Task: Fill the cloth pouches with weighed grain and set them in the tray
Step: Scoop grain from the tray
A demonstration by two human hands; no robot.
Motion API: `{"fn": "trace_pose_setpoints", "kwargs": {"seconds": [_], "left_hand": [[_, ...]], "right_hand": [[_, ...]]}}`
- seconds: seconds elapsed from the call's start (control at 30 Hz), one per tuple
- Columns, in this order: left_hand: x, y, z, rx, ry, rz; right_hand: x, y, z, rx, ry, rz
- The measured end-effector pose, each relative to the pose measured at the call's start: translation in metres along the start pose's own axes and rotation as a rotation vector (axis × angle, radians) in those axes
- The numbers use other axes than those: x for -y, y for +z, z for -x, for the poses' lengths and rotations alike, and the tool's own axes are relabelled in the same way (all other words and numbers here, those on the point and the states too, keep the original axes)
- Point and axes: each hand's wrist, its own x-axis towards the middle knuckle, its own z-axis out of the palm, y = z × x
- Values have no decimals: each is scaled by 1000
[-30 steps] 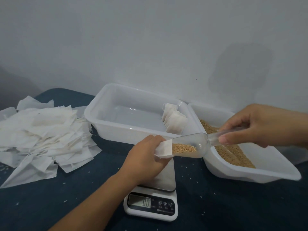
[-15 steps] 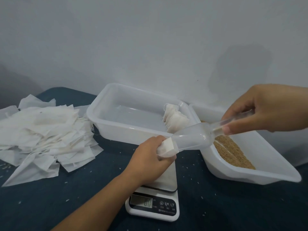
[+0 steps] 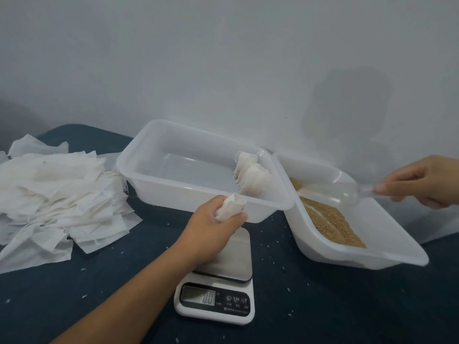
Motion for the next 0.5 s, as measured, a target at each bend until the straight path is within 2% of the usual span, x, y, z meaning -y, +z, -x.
{"fn": "trace_pose_setpoints", "kwargs": {"seconds": [0.07, 0.17, 0.33, 0.5], "left_hand": [[-2, 0, 0, 18, -44, 86], [-7, 0, 1, 47, -147, 307], [-13, -5, 0, 153, -326, 739], [-13, -12, -2, 313, -368, 948]], "right_hand": [[-30, 3, -19, -23, 123, 85], [-65, 19, -39, 14, 200, 240], [-90, 36, -64, 29, 237, 161], [-69, 56, -75, 105, 218, 148]]}}
